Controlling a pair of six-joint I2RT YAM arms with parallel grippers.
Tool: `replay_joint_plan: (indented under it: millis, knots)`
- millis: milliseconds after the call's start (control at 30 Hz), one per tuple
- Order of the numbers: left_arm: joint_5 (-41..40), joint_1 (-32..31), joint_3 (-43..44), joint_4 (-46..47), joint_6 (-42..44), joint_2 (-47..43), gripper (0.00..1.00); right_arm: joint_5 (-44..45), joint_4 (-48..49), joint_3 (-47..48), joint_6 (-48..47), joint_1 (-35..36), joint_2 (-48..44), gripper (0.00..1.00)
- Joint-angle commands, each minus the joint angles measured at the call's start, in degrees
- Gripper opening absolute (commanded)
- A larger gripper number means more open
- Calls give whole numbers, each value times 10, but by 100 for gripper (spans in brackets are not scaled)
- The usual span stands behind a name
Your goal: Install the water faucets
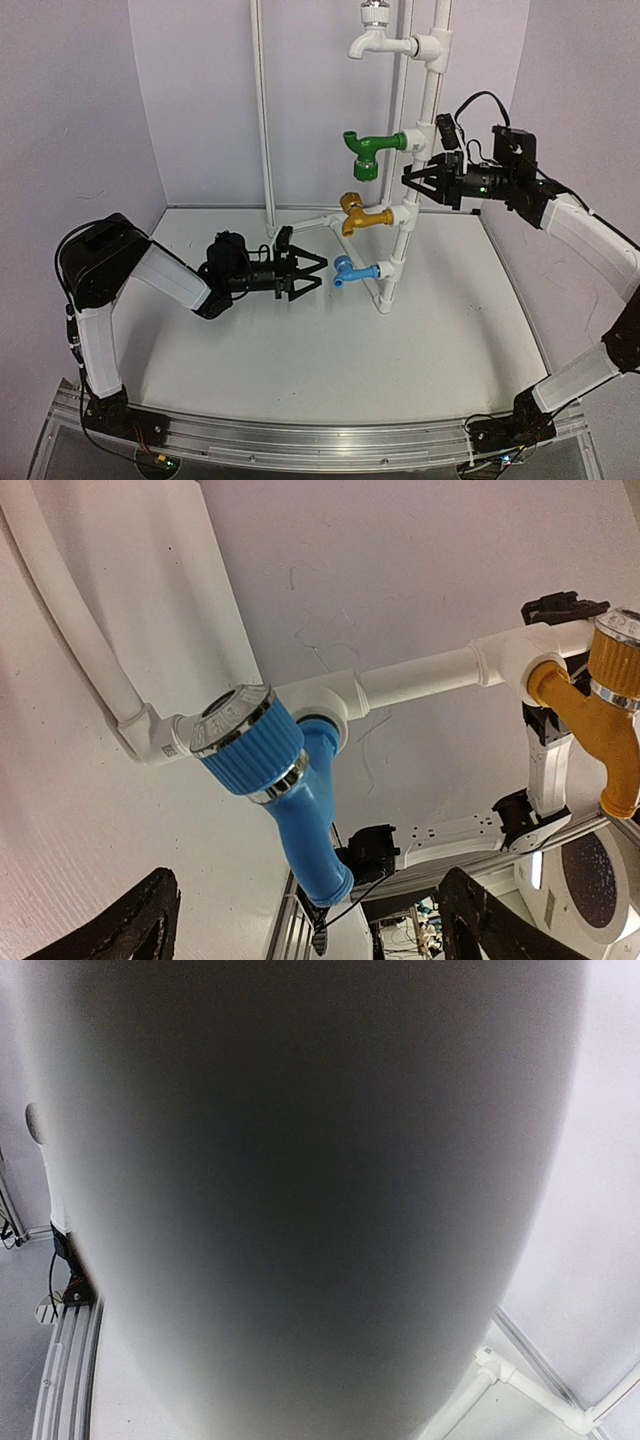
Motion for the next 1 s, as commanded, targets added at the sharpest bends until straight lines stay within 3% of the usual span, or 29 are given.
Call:
replay_joint_plan:
  millis: [0, 300, 733, 967]
  knots:
    - [13, -1, 51, 76, -44, 44, 87, 72, -85, 5, 10, -15, 24, 0]
    - [19, -16, 118, 116, -69, 117, 78, 61, -85, -3, 16, -17, 21, 0]
    - [37, -40, 176, 116, -69, 154, 64, 57, -86, -6, 19, -17, 14, 0]
    - [35, -42, 173, 95, 2, 138, 54, 58, -87, -10, 19, -17, 11, 0]
